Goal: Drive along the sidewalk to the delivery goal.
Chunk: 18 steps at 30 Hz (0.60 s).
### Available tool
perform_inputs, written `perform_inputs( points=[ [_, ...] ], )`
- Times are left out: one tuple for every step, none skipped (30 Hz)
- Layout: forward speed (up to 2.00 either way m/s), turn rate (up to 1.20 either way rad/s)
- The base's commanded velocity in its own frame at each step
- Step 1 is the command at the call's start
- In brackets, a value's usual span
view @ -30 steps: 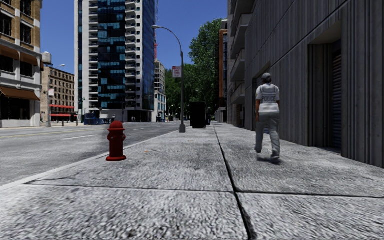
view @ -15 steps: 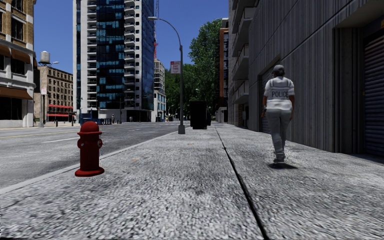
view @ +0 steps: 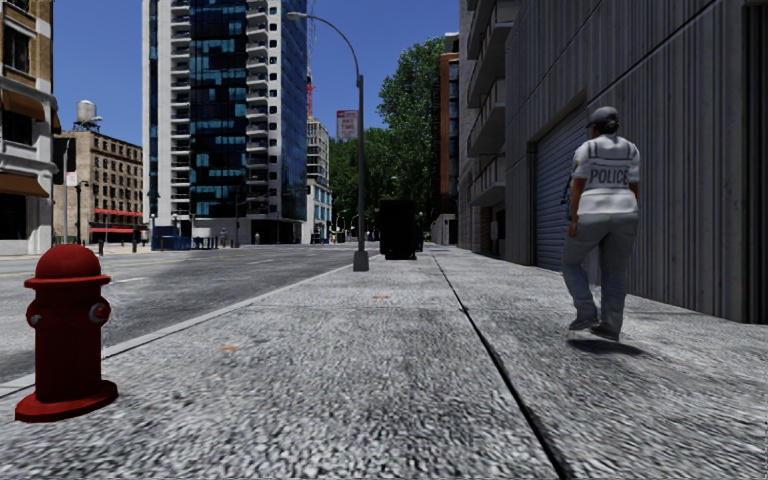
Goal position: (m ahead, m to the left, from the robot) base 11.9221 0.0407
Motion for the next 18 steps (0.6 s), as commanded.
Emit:
perform_inputs(
  points=[
    [2.00,0.00],
    [2.00,0.00],
    [2.00,0.00],
    [2.00,0.00],
    [2.00,0.00],
    [2.00,0.00],
    [2.00,0.00],
    [2.00,0.00],
    [2.00,0.00],
    [2.00,0.00],
    [2.00,0.00],
    [2.00,0.00],
    [2.00,0.00],
    [2.00,0.00],
    [2.00,0.00],
    [2.00,0.00],
    [2.00,0.00],
    [2.00,0.00]
  ],
)
